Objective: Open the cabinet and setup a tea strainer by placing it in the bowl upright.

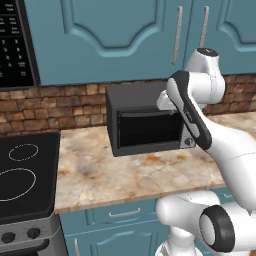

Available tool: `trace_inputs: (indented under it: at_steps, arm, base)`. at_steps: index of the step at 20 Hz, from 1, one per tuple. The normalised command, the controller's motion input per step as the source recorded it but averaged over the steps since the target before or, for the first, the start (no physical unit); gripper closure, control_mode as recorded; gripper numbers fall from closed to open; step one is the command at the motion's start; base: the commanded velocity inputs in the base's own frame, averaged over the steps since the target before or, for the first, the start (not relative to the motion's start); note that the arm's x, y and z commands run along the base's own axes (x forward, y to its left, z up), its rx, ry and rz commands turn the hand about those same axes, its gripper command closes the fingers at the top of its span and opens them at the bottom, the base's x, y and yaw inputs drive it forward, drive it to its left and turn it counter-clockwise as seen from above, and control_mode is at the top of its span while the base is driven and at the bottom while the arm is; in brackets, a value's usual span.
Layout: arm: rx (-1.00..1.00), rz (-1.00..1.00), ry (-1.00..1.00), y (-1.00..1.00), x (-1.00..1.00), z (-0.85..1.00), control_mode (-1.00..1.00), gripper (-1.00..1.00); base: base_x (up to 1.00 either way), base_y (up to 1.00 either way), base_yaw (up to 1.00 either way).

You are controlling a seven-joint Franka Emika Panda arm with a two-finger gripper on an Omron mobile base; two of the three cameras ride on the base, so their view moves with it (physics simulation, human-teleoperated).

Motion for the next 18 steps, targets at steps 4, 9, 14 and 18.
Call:
trace_inputs:
  at_steps: [4, 9, 14, 18]
  arm:
    - [0.0, 0.0, -0.03, 0.0, -0.01, 0.01, -1.0, -1.0]
    - [0.0, 0.0, -0.2, 0.0, -0.02, 0.25, -1.0, -1.0]
    - [-0.03, -0.09, -0.2, 0.0, -0.11, 0.6, -1.0, -1.0]
    - [-0.06, -0.18, -0.21, 0.0, -0.05, 0.88, -1.0, -1.0]
  base:
    - [0.0, 0.0, 0.0]
    - [0.0, 0.0, 0.0]
    - [0.0, 0.0, 0.0]
    - [0.0, 0.0, 0.0]
